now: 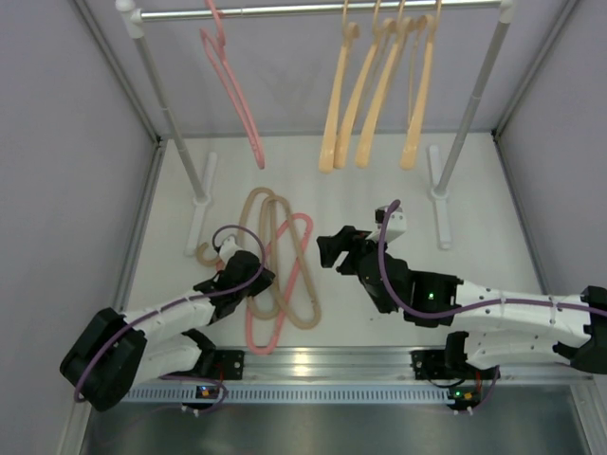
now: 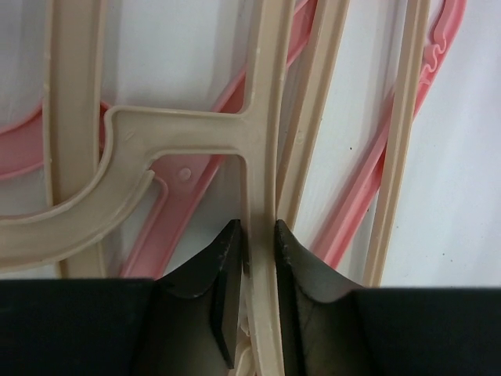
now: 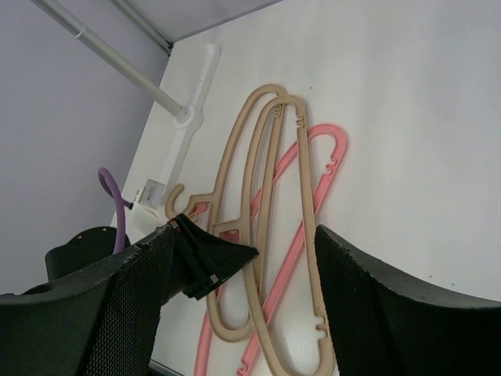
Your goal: Organize the hangers
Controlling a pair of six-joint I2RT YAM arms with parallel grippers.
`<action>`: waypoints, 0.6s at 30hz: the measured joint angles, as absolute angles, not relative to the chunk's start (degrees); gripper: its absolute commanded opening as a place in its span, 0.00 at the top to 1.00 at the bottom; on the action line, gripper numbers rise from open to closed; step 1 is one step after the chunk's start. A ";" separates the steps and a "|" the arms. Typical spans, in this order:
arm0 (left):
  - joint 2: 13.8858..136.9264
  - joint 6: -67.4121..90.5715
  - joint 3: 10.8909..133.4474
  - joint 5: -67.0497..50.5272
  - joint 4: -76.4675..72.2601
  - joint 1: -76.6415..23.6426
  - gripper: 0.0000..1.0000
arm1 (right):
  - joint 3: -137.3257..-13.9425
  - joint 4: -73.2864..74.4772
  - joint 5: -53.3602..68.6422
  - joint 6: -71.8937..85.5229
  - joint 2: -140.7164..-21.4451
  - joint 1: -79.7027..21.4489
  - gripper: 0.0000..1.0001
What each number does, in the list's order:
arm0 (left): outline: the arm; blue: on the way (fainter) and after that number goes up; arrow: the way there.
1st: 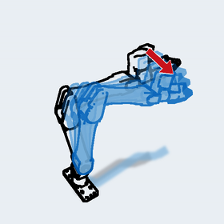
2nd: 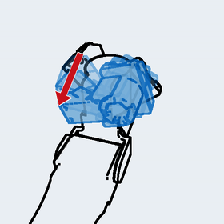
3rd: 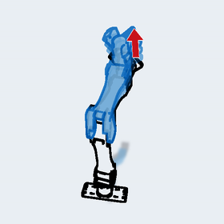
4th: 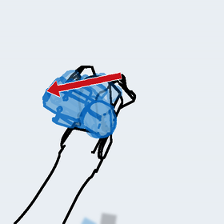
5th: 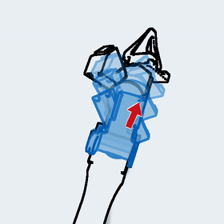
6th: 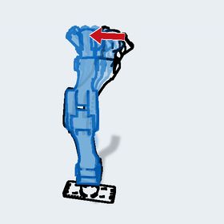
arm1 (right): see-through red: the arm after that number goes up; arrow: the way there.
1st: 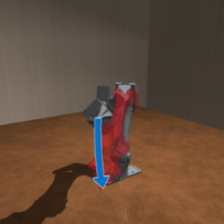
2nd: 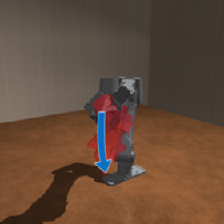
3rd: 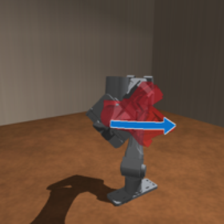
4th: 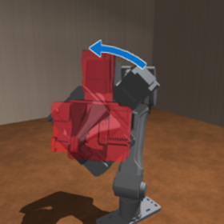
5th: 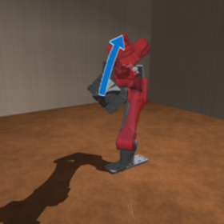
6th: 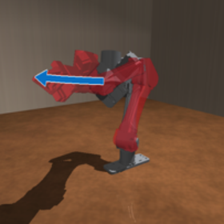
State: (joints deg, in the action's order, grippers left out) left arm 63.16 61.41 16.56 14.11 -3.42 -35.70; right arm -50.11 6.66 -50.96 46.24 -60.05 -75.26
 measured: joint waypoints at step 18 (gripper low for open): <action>51.22 58.81 17.02 13.96 2.42 -35.70 0.85 | -48.25 7.05 -51.64 46.76 -58.39 -75.26 0.31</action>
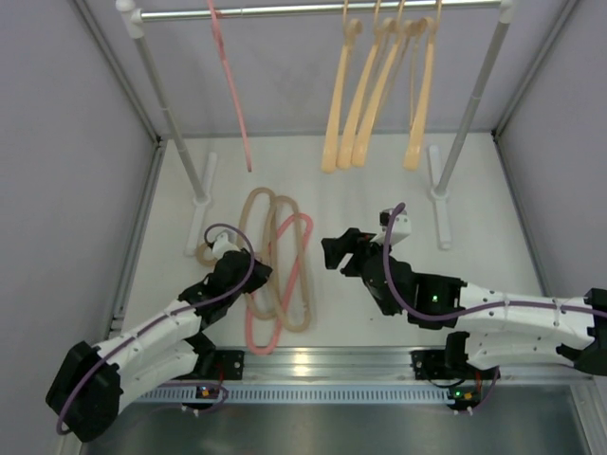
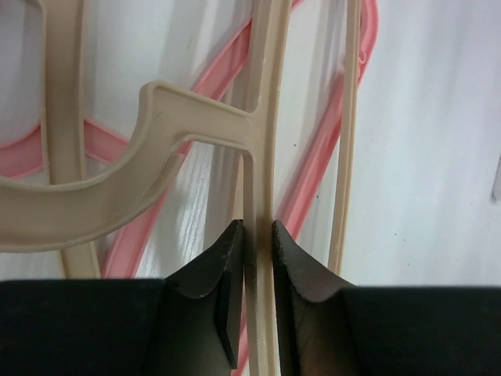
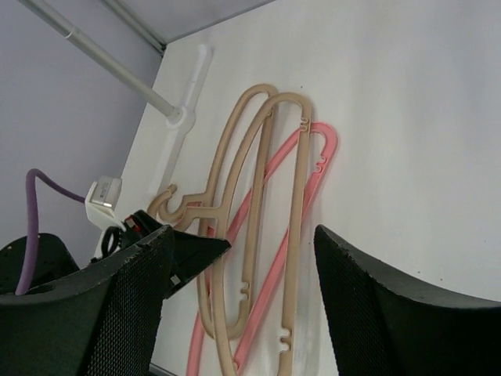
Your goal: Organize the hangers
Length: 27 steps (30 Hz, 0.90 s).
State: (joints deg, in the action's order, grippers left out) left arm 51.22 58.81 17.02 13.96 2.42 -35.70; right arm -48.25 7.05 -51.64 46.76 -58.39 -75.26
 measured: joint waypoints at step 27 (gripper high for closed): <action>44.47 46.09 34.98 12.14 21.93 -36.77 1.00 | -47.99 9.21 -53.10 48.36 -57.89 -75.26 0.32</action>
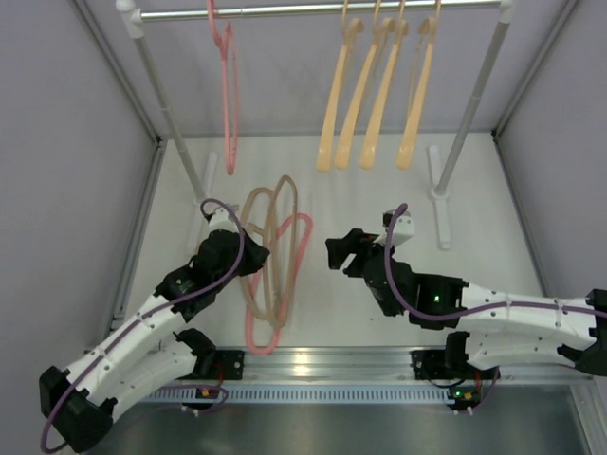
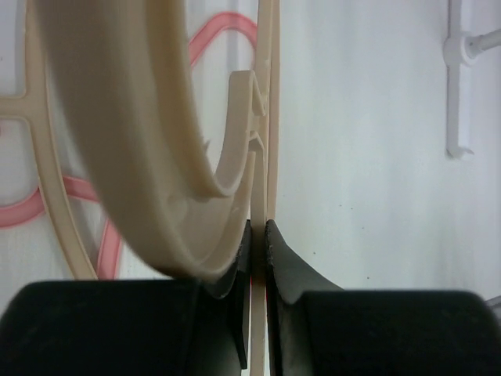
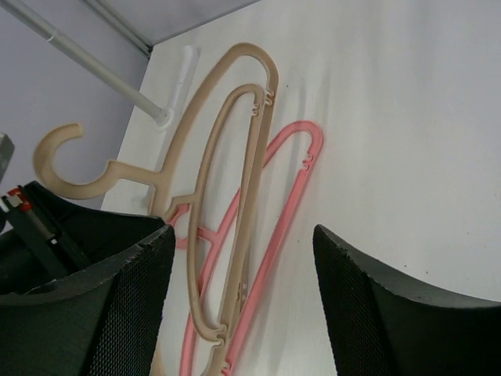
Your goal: Organize the hangers
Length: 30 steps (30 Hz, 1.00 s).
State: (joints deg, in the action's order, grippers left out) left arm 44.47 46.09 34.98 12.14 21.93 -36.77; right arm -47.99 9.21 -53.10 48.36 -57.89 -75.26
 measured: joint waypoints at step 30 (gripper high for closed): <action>59.27 33.82 61.58 18.68 38.89 -56.53 1.00 | -45.36 18.55 -58.92 51.68 -45.15 -75.26 0.32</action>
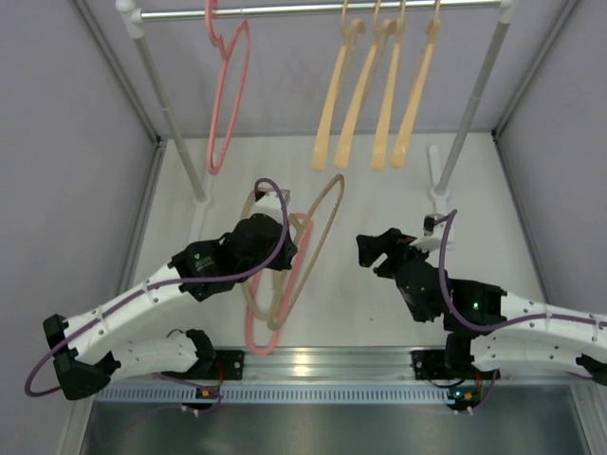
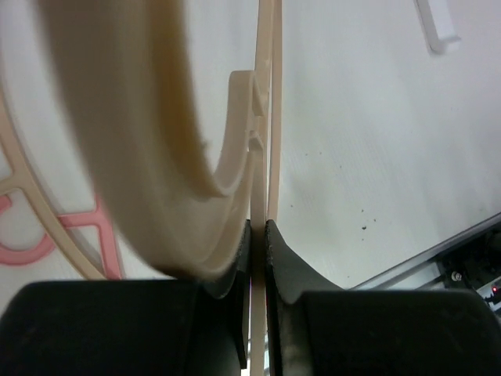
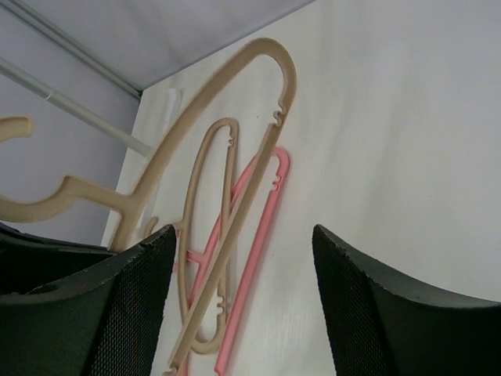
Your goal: Organize the hangers
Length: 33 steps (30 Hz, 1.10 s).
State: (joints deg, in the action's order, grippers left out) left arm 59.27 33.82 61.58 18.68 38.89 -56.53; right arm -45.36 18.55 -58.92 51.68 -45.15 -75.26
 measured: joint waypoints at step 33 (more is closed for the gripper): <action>86.28 12.40 121.19 42.24 53.45 -47.70 1.00 | -45.34 18.94 -59.29 51.03 -44.12 -75.26 0.28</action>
State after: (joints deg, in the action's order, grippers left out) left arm 86.28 12.40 121.19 42.24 53.45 -47.70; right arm -45.34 18.94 -59.29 51.03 -44.12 -75.26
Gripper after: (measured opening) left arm 0.113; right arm 0.709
